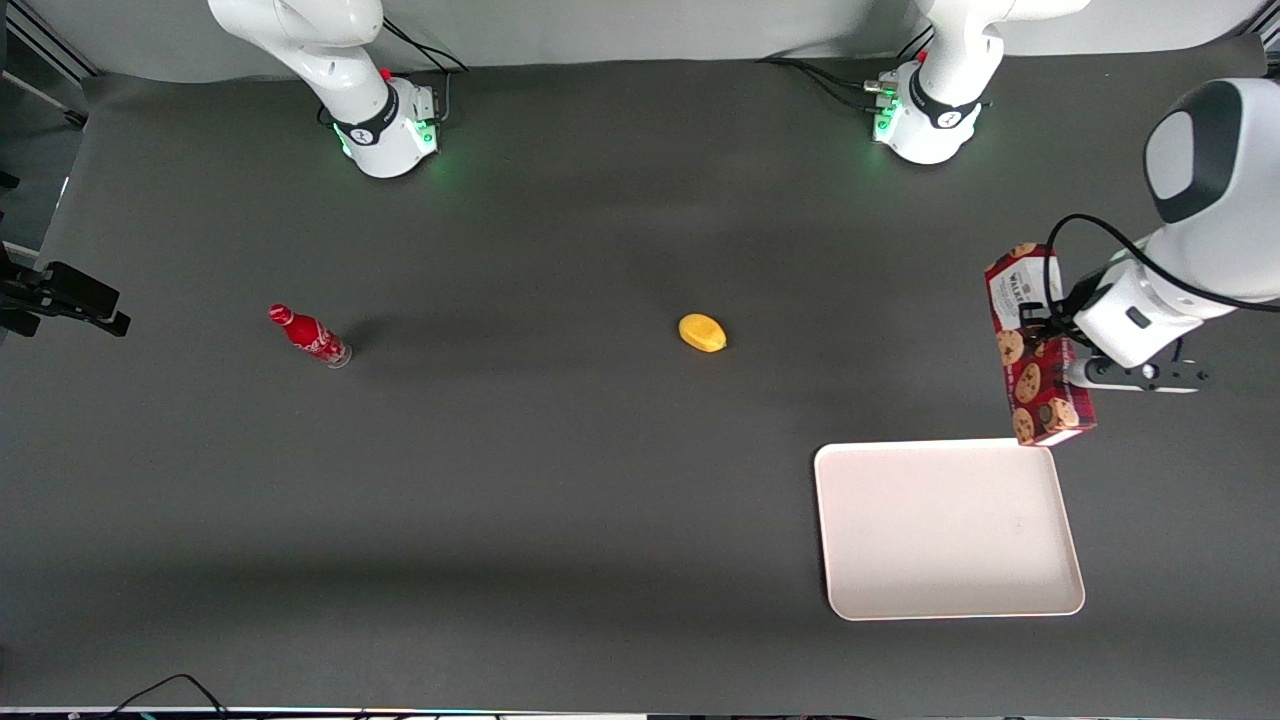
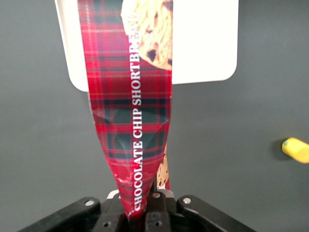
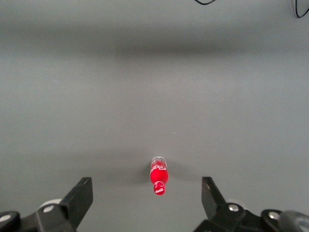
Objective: Place red cookie box on tray
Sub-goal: 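Lift the cookie box with the left gripper and carry it toward the tray, then lower the cookie box onto the white tray's edge with the left gripper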
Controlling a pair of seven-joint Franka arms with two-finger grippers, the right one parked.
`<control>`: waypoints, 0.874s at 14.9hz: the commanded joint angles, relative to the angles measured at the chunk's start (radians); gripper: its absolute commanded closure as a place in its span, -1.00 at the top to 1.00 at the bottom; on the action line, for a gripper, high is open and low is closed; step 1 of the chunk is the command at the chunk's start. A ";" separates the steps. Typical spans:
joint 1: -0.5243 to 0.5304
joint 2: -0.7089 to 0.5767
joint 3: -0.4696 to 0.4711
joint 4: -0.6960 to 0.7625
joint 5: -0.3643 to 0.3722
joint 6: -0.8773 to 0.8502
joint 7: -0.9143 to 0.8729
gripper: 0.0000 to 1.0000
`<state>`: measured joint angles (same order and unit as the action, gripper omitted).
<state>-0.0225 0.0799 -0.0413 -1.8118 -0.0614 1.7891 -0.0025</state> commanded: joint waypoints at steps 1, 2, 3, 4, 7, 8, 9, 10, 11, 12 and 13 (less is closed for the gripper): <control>0.000 0.154 0.001 0.230 0.079 -0.047 -0.002 -1.00; 0.000 0.196 0.001 0.277 0.106 -0.040 0.004 -1.00; 0.001 0.239 0.006 0.322 0.117 -0.031 0.010 -1.00; 0.003 0.282 0.011 0.360 0.118 -0.024 0.022 -1.00; 0.003 0.398 0.063 0.422 0.111 0.044 0.050 -1.00; 0.003 0.438 0.079 0.424 0.106 0.088 0.062 -1.00; 0.010 0.473 0.092 0.425 0.103 0.131 0.076 -1.00; 0.022 0.512 0.096 0.436 0.098 0.163 0.079 -1.00; 0.032 0.550 0.098 0.456 0.095 0.183 0.079 -1.00; 0.032 0.592 0.098 0.482 0.091 0.191 0.076 -1.00; 0.032 0.638 0.098 0.518 0.084 0.193 0.067 -1.00</control>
<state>0.0079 0.6003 0.0523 -1.4209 0.0374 1.9863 0.0594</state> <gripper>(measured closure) 0.912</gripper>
